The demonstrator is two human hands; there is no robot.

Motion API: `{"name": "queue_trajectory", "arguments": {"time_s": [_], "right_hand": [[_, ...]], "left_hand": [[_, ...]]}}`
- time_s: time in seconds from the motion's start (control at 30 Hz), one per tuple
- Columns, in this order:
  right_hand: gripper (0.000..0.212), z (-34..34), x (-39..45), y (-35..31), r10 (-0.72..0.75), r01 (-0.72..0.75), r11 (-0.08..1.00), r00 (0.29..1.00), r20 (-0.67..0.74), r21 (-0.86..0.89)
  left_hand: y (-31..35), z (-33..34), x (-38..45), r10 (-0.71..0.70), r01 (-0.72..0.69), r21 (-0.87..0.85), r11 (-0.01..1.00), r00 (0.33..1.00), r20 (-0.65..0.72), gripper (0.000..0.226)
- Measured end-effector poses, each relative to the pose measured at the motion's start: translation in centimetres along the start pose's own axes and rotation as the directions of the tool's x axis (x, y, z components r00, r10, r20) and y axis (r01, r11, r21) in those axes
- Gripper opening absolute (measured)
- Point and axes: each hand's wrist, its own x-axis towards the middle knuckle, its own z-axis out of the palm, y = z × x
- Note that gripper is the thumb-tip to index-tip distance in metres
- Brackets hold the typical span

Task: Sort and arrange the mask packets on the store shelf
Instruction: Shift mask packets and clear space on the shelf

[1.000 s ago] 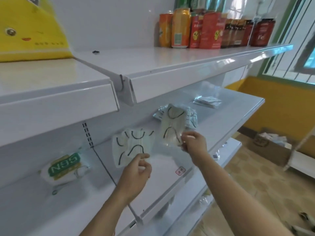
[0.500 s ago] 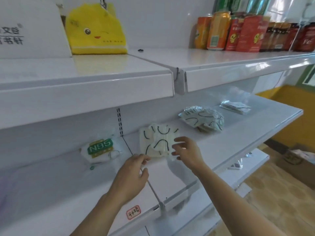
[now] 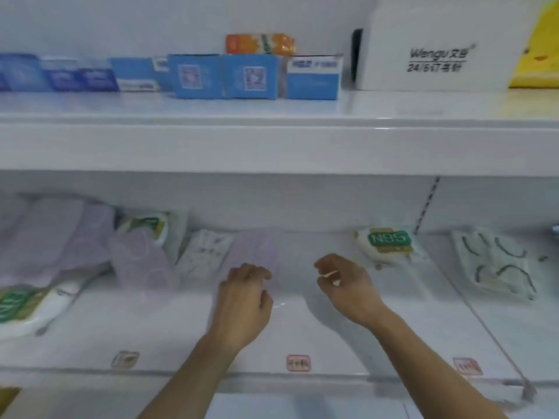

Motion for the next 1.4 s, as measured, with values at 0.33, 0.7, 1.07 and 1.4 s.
{"name": "queue_trajectory", "arguments": {"time_s": [0.33, 0.7, 1.07, 1.4], "right_hand": [[0.065, 14.5, 2.9, -9.2, 0.242, -0.251, 0.959, 0.967, -0.082, -0.13], [0.076, 17.0, 3.4, -11.8, 0.414, -0.429, 0.901, 0.897, -0.157, -0.072], [0.06, 16.4, 1.8, -10.5, 0.383, -0.22, 0.882, 0.851, -0.36, 0.418], [0.066, 20.6, 3.2, -15.0, 0.271, -0.069, 0.495, 0.959, -0.079, 0.866]], "left_hand": [[-13.2, -3.4, -2.8, 0.033, -0.02, -0.111, 0.994, 0.993, 0.116, 0.043], [-14.6, -4.3, -3.9, 0.213, -0.186, -0.127, 0.974, 0.945, 0.249, 0.052], [-18.7, -5.9, -4.7, -0.27, 0.078, -0.509, 0.858, 0.909, -0.316, 0.026], [-20.0, -6.9, -2.1, -0.481, 0.448, -0.284, 0.848, 0.875, -0.056, 0.038]]}}
